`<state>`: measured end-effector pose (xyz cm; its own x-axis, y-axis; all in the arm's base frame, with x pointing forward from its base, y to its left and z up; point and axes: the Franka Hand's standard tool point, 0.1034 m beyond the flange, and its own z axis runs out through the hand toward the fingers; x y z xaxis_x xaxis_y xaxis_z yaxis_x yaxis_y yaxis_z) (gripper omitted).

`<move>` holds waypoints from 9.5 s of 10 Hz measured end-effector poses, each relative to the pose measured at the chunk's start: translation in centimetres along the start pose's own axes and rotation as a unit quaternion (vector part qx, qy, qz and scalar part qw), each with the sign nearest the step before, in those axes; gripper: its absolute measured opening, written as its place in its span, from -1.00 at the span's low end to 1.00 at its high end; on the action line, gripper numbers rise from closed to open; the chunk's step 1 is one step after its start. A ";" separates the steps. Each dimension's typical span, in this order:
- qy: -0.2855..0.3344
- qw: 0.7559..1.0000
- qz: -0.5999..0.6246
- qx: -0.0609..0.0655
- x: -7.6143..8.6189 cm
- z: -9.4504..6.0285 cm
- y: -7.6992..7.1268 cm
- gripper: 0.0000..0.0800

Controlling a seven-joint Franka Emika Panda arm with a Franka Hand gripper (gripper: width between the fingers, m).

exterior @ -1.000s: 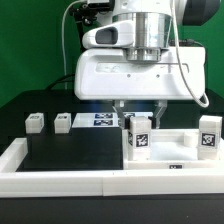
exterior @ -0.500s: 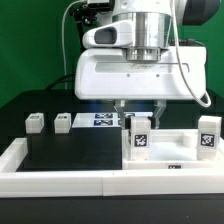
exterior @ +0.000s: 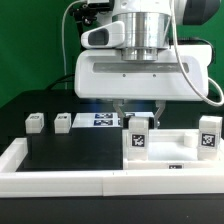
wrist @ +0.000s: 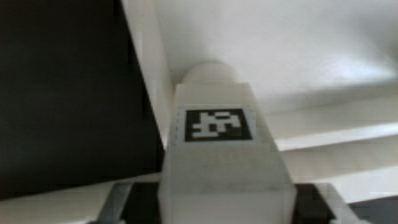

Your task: Assemble square table

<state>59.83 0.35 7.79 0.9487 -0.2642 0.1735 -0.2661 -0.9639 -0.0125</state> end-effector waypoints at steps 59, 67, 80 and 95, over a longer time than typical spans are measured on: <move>-0.075 0.792 0.595 -0.115 -15.7 3.2 -3.8 0.62; -0.075 0.802 0.581 -0.114 -15.6 3.3 -3.6 -0.71; -0.081 0.867 0.481 -0.099 -13.9 2.7 -0.2 -0.84; -0.111 0.991 0.052 -0.063 -11.9 3.2 6.0 -0.83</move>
Offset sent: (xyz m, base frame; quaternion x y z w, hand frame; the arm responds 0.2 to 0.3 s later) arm -0.0029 0.0022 0.0013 0.0039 0.0019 0.2470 0.9690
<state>47.48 -2.39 2.48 0.9259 -0.3754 -0.0427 -0.3694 -0.9232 0.1063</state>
